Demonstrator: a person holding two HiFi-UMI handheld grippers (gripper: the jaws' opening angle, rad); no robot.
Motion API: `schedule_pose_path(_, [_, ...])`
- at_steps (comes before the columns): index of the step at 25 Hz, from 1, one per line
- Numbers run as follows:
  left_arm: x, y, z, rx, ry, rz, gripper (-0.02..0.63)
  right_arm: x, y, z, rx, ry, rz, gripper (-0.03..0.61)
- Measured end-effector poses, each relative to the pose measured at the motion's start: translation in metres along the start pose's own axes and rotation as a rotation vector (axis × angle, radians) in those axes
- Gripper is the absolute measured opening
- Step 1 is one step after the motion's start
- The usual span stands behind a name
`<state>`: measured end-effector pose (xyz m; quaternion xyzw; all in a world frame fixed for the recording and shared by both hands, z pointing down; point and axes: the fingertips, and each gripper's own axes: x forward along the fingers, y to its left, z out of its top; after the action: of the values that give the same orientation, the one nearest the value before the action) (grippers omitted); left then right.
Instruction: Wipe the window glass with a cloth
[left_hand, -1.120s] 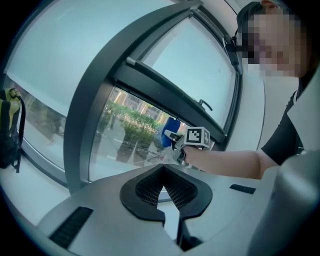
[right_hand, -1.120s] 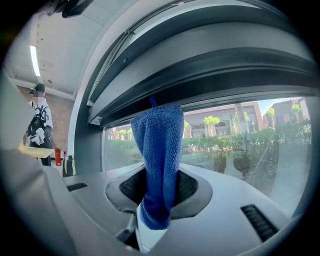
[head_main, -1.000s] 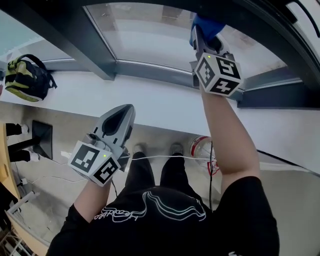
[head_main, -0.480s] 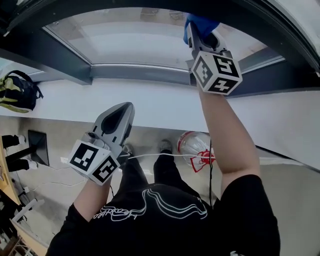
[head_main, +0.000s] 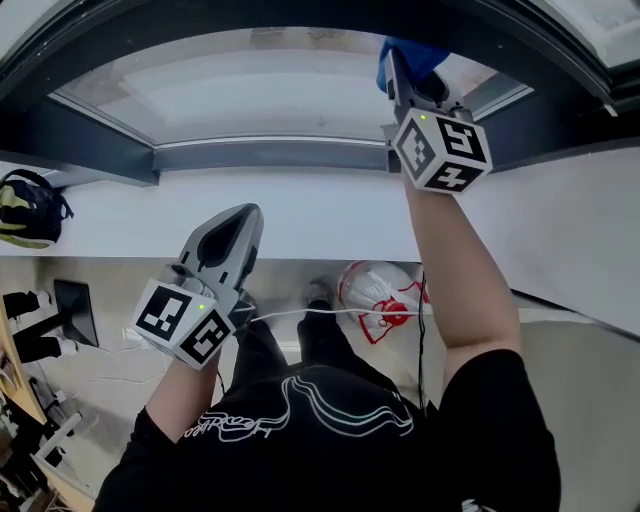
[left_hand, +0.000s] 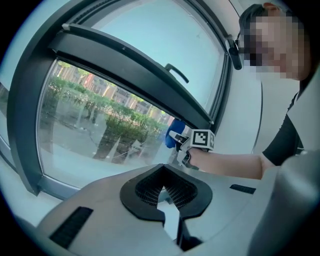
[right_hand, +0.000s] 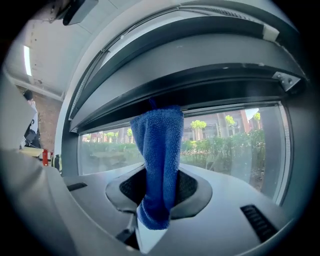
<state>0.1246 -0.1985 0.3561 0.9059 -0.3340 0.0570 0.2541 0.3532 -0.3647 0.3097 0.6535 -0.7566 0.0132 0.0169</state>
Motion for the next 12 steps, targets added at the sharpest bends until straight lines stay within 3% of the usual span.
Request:
schedule_pose_path(6, [0.022,-0.026,-0.002,0.017,0.018,-0.017,0.005,-0.028,-0.062,0.004,0.015,-0.021,-0.080,0.094])
schedule_pose_path(12, [0.041,-0.052,-0.002,0.033,0.027,-0.039,0.005,-0.059,-0.133,-0.002,0.054,-0.004,-0.214,0.092])
